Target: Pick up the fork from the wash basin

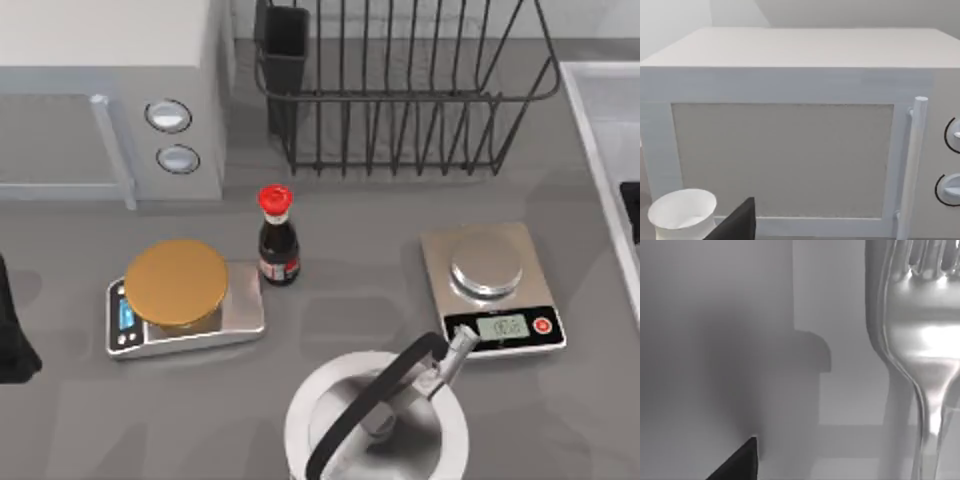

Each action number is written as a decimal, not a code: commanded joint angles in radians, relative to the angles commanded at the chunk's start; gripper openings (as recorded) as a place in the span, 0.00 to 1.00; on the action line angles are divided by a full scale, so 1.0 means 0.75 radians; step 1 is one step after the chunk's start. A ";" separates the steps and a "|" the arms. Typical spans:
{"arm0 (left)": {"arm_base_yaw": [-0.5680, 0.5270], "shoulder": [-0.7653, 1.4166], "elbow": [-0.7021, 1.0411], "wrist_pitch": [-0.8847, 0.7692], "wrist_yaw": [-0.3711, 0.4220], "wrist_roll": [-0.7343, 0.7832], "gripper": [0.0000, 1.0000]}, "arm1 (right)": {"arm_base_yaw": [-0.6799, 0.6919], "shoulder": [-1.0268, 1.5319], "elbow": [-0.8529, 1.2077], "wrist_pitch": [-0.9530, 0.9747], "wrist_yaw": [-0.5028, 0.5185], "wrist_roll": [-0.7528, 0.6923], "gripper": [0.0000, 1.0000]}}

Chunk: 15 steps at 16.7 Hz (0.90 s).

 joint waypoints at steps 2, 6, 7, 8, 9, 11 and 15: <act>0.000 0.000 0.000 0.000 0.000 0.000 1.00 | 0.000 0.012 -0.012 0.018 0.000 0.000 1.00; 0.000 0.000 0.000 0.000 0.000 0.000 1.00 | 0.000 0.012 -0.012 0.018 0.000 0.000 0.92; 0.000 0.000 0.000 0.000 0.000 0.000 1.00 | 0.000 0.012 -0.012 0.018 0.000 0.000 0.85; 0.000 0.000 0.000 0.000 0.000 0.000 1.00 | 0.000 0.012 -0.012 0.018 0.000 0.000 0.77; 0.000 0.000 0.000 0.000 0.000 0.000 1.00 | 0.000 0.012 -0.012 0.018 0.000 0.000 0.70; 0.000 0.000 0.000 0.000 0.000 0.000 1.00 | 0.000 0.012 -0.012 0.018 0.000 0.000 0.55; 0.000 0.000 0.000 0.000 0.000 0.000 1.00 | 0.000 0.012 -0.012 0.018 0.000 0.000 0.25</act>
